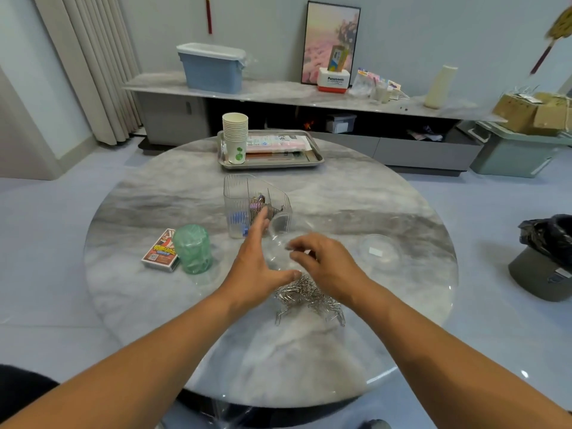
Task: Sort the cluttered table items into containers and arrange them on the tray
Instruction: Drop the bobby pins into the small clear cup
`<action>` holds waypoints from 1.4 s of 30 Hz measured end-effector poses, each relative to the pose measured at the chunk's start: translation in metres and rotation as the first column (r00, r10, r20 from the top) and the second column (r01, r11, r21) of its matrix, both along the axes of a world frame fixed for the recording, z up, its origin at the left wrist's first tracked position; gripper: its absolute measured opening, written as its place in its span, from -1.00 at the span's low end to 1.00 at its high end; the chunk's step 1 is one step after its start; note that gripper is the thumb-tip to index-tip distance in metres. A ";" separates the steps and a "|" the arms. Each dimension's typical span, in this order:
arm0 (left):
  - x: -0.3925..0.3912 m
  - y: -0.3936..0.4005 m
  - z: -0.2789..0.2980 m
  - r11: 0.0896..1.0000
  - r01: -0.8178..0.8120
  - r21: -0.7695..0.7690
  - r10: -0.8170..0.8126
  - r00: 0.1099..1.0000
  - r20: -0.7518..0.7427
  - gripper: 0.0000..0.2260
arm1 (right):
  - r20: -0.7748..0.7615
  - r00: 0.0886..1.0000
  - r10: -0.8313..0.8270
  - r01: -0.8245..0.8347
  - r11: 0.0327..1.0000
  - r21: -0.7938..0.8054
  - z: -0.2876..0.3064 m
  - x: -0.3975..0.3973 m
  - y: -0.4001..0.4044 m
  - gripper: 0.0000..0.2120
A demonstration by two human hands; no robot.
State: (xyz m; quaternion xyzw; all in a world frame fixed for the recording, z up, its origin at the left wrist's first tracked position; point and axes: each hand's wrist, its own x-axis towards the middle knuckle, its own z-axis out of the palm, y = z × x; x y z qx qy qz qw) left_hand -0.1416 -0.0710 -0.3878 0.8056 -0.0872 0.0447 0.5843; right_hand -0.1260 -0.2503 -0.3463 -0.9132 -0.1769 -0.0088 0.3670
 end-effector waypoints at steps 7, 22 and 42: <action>-0.023 0.022 -0.001 0.992 -0.122 0.038 0.122 0.993 0.002 0.09 | 0.040 0.996 0.079 -0.085 0.980 0.181 -0.002 -0.036 0.017 -0.81; -0.035 0.039 -0.033 0.934 -0.320 0.158 0.288 0.937 0.196 0.03 | 0.110 0.974 -0.197 0.222 0.920 -0.322 -0.075 -0.046 0.020 -0.24; -0.021 0.029 -0.029 0.913 -0.286 0.292 0.197 0.933 0.301 0.01 | 0.014 0.872 -0.489 0.486 0.868 0.100 -0.037 0.025 0.029 -0.54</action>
